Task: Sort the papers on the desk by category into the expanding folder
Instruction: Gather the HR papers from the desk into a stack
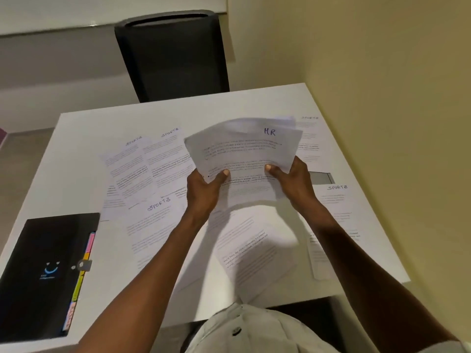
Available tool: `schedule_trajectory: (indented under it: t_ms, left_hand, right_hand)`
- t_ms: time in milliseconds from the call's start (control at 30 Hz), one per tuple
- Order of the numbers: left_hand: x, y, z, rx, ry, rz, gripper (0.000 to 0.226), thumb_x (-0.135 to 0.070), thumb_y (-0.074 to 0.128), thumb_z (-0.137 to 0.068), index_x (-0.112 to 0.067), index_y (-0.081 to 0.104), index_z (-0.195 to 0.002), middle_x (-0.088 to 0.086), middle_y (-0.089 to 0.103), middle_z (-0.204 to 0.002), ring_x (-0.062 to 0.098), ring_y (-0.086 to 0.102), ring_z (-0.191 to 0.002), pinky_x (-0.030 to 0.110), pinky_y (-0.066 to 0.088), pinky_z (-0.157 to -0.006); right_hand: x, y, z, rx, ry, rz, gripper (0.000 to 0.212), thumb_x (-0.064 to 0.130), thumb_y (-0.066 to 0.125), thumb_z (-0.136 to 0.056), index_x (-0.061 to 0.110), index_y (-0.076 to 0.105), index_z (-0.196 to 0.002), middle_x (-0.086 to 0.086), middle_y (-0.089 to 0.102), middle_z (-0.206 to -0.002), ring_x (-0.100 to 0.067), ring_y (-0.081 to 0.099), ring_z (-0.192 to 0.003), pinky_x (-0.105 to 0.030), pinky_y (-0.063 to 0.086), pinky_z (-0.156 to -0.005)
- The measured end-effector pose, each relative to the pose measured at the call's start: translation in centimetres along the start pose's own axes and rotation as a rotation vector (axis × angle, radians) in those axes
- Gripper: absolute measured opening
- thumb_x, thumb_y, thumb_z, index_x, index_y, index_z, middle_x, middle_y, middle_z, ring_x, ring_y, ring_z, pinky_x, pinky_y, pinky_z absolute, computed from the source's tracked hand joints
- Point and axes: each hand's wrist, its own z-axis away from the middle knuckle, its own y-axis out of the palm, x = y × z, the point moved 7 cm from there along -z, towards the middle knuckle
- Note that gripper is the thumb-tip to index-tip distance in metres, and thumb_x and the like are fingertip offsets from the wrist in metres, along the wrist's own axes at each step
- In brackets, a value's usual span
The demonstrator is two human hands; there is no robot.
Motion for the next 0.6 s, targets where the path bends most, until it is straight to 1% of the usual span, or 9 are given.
schedule_trajectory:
  t_ms: [67, 133, 167, 233, 300, 367, 433, 533, 600]
  left_hand:
    - [1.1, 0.0, 1.1, -0.007, -0.02, -0.011, 0.033, -0.021, 0.082, -0.08, -0.025, 0.067, -0.109, -0.009, 0.073, -0.104, 0.004, 0.07, -0.092, 0.021, 0.058, -0.075]
    - [3.0, -0.1, 2.1, -0.015, -0.066, -0.037, 0.041, -0.021, 0.086, -0.074, -0.02, 0.068, -0.112, -0.006, 0.074, -0.104, 0.009, 0.071, -0.093, 0.026, 0.06, -0.077]
    - [3.9, -0.1, 2.7, -0.026, -0.096, -0.045, 0.045, -0.021, 0.087, -0.073, -0.017, 0.068, -0.113, -0.004, 0.074, -0.104, 0.011, 0.071, -0.094, 0.029, 0.06, -0.078]
    - [5.3, -0.2, 3.4, -0.055, -0.144, -0.047, 0.049, -0.021, 0.088, -0.072, -0.014, 0.067, -0.116, -0.002, 0.073, -0.103, 0.013, 0.069, -0.096, 0.032, 0.059, -0.08]
    - [5.6, -0.1, 3.8, -0.083, -0.157, -0.041, 0.045, -0.019, 0.087, -0.073, -0.014, 0.067, -0.113, -0.002, 0.072, -0.102, 0.012, 0.068, -0.095, 0.03, 0.059, -0.078]
    - [5.3, -0.2, 3.9, -0.117, -0.156, -0.005, 0.038, -0.015, 0.085, -0.075, -0.017, 0.066, -0.107, -0.006, 0.072, -0.097, 0.008, 0.068, -0.09, 0.023, 0.058, -0.071]
    - [5.2, -0.2, 3.9, -0.139, -0.168, 0.039, 0.037, -0.013, 0.085, -0.074, -0.019, 0.066, -0.105, -0.008, 0.071, -0.095, 0.005, 0.067, -0.086, 0.019, 0.057, -0.068]
    - [6.5, -0.1, 4.4, -0.121, -0.211, 0.016, 0.044, -0.013, 0.087, -0.072, -0.015, 0.067, -0.111, -0.004, 0.072, -0.099, 0.012, 0.068, -0.092, 0.025, 0.058, -0.073]
    - [7.2, 0.0, 4.7, -0.095, -0.222, -0.021, 0.048, -0.013, 0.087, -0.071, -0.012, 0.067, -0.114, -0.001, 0.071, -0.101, 0.016, 0.068, -0.095, 0.023, 0.057, -0.072]
  right_hand:
    - [-1.7, 0.2, 0.8, 0.051, 0.034, -0.03, 0.039, 0.019, 0.076, -0.083, 0.02, 0.062, -0.118, 0.007, 0.068, -0.107, -0.005, 0.065, -0.096, -0.018, 0.052, -0.075]
    - [-4.0, 0.8, 1.8, 0.108, 0.1, -0.057, 0.036, 0.017, 0.08, -0.078, 0.025, 0.064, -0.11, 0.009, 0.07, -0.103, -0.008, 0.067, -0.096, -0.017, 0.053, -0.073]
    - [-5.2, 1.2, 2.3, 0.136, 0.128, -0.05, 0.038, 0.017, 0.081, -0.077, 0.024, 0.064, -0.11, 0.008, 0.07, -0.103, -0.01, 0.068, -0.097, -0.018, 0.055, -0.072]
    - [-7.0, 2.0, 2.9, 0.182, 0.168, -0.03, 0.045, 0.017, 0.082, -0.076, 0.017, 0.063, -0.117, 0.003, 0.071, -0.107, -0.018, 0.068, -0.099, -0.027, 0.059, -0.078]
    - [-7.4, 2.3, 3.1, 0.191, 0.181, -0.033, 0.048, 0.017, 0.082, -0.076, 0.014, 0.063, -0.12, -0.002, 0.07, -0.111, -0.021, 0.068, -0.1, -0.036, 0.059, -0.085]
    - [-7.0, 2.2, 3.0, 0.184, 0.169, -0.031, 0.048, 0.017, 0.082, -0.077, 0.012, 0.063, -0.12, -0.003, 0.07, -0.111, -0.021, 0.067, -0.098, -0.032, 0.058, -0.083]
    - [-6.8, 1.9, 2.7, 0.173, 0.15, -0.041, 0.048, 0.017, 0.082, -0.076, 0.012, 0.063, -0.121, -0.001, 0.07, -0.109, -0.017, 0.067, -0.096, -0.028, 0.057, -0.08]
    - [-8.1, 2.2, 3.5, 0.183, 0.196, -0.052, 0.051, 0.009, 0.081, -0.076, 0.007, 0.061, -0.123, -0.001, 0.067, -0.107, -0.019, 0.066, -0.096, -0.016, 0.054, -0.069]
    - [-9.3, 2.5, 4.2, 0.174, 0.23, -0.037, 0.051, 0.005, 0.08, -0.076, 0.003, 0.059, -0.123, -0.005, 0.065, -0.107, -0.02, 0.063, -0.094, -0.01, 0.051, -0.061]
